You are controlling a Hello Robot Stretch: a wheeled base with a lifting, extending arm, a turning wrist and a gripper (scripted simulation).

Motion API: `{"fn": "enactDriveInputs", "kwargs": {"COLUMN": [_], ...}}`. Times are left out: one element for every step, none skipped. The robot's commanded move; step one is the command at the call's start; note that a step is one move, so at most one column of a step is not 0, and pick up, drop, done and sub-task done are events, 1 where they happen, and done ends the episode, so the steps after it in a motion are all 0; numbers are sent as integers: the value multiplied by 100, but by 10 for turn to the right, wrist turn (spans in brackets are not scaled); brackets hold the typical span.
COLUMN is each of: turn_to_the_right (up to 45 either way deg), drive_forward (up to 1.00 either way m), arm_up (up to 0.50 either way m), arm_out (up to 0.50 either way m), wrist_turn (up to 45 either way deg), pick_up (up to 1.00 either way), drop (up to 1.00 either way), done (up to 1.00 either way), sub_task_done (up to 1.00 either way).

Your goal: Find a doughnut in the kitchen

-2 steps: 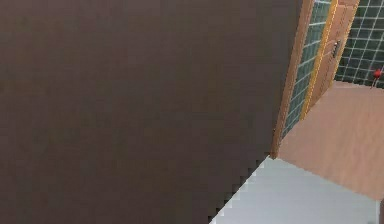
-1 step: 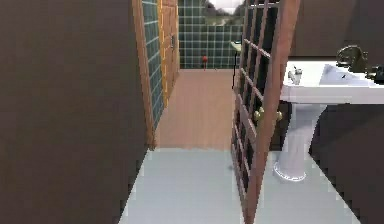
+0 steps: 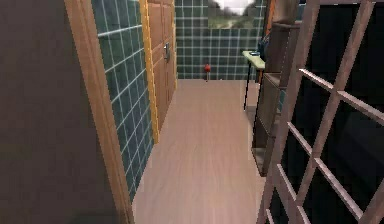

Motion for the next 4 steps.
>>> {"fn": "enactDriveInputs", "kwargs": {"turn_to_the_right": [30, 0, 120, 0], "drive_forward": [0, 100, 0, 10], "arm_up": [0, 0, 0, 0], "arm_out": [0, 0, 0, 0], "wrist_turn": [0, 0, 0, 0], "pick_up": [0, 0, 0, 0], "drop": [0, 0, 0, 0], "done": [0, 0, 0, 0], "sub_task_done": [0, 0, 0, 0]}}
